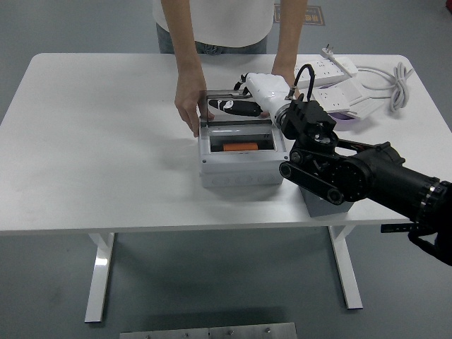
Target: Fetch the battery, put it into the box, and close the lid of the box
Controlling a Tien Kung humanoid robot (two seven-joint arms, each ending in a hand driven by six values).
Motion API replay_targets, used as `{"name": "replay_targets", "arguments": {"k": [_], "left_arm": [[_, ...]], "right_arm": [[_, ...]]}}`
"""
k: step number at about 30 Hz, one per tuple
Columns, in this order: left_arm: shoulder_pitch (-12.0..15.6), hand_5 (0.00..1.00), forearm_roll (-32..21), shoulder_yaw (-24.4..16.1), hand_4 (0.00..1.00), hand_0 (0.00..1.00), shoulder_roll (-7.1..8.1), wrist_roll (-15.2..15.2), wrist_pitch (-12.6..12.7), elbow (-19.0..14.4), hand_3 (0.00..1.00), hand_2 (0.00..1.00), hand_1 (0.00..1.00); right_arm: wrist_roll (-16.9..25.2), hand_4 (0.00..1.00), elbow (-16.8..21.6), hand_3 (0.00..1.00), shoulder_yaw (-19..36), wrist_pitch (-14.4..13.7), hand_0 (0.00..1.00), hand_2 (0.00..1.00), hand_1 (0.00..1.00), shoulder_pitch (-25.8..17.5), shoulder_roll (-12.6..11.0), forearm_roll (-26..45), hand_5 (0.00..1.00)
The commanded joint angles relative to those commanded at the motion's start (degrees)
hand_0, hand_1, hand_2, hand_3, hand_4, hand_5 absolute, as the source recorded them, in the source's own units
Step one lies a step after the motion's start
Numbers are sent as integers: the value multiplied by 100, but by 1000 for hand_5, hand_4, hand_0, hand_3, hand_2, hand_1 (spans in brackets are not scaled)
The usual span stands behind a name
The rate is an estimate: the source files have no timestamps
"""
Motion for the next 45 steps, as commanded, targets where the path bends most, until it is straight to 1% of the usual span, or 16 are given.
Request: {"name": "replay_targets", "arguments": {"k": [5, 6, 17, 18, 23, 24, 35, 36, 45], "left_arm": [[-4, 903, -18, 7, 816, 425, 1, -9, 6, 5, 640, 648, 643], [-5, 902, -24, 10, 817, 425, 1, -11, 7, 6, 640, 648, 643], [2, 903, -62, 25, 817, 425, -3, -17, 32, 5, 640, 648, 644], [4, 902, -64, 27, 817, 425, -4, -17, 33, 5, 639, 648, 645], [11, 902, -65, 28, 817, 425, -2, -17, 38, 5, 639, 648, 645], [11, 904, -66, 28, 815, 425, -2, -17, 40, 5, 639, 648, 644], [20, 904, -111, 55, 816, 425, -9, -29, 64, 7, 638, 648, 644], [21, 904, -117, 58, 816, 425, -10, -30, 65, 8, 638, 648, 645], [19, 904, -171, 85, 816, 426, -18, -44, 80, 15, 637, 648, 645]], "right_arm": [[-77, 998, 64, 686, 1, 80, 387, 614, 482, 8, -25, -41, 998], [-84, 998, 73, 678, -8, 89, 282, 594, 429, 5, -27, -43, 998], [-150, 998, 261, 671, 13, 180, 266, 573, 417, -48, -84, -109, 998], [-157, 998, 275, 460, 26, 185, 269, 444, 398, -52, -91, -121, 998], [-215, 998, 407, 460, 103, 242, 269, 444, 398, -67, -143, -220, 998], [-224, 998, 437, 378, 113, 253, 283, 390, 390, -69, -153, -235, 998], [-326, 998, 832, 366, 120, 357, 295, 383, 396, -152, -283, -393, 998], [-332, 998, 857, 320, 119, 365, 303, 378, 390, -162, -291, -400, 998], [-365, 998, 1050, 316, 80, 416, 312, 375, 392, -271, -383, -441, 998]]}}
